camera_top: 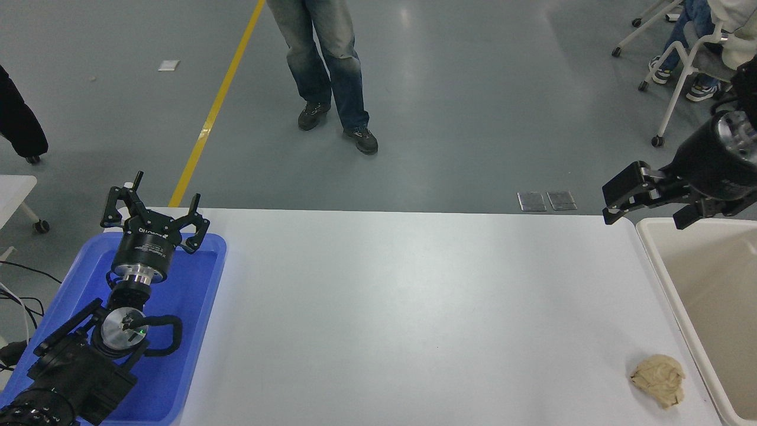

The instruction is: Pick up paper ball place in dustbin

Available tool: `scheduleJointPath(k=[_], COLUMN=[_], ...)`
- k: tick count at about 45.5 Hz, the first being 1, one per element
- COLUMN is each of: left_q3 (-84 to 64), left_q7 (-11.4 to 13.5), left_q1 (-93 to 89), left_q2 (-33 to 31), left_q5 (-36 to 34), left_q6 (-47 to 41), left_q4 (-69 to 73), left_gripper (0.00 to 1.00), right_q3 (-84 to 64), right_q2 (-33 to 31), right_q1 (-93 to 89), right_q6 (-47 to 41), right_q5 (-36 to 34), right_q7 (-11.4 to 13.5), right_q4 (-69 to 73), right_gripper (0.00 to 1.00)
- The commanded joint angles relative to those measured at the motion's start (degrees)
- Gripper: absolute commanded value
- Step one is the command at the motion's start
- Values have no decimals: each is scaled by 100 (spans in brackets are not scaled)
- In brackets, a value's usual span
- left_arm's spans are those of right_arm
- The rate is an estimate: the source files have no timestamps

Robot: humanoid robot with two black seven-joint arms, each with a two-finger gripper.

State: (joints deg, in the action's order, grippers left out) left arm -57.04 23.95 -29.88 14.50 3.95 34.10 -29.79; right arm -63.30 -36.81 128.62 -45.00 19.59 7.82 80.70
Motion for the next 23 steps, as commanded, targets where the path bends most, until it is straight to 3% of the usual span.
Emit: scheduleJointPath(k=[1,23], left_q3=[0,0], left_q7=[4,-5], left_q1=[0,0], left_q2=[0,0], left_q5=[1,1], left_q6=[0,0], left_q4=[0,0], left_gripper=[100,100], right_q3=[37,64], right_q2=[7,59], right_q1=[5,-74], right_q6=[0,0], right_q5=[-7,1], right_q7=[0,0], right_q4=[16,-2], right_gripper=[100,100])
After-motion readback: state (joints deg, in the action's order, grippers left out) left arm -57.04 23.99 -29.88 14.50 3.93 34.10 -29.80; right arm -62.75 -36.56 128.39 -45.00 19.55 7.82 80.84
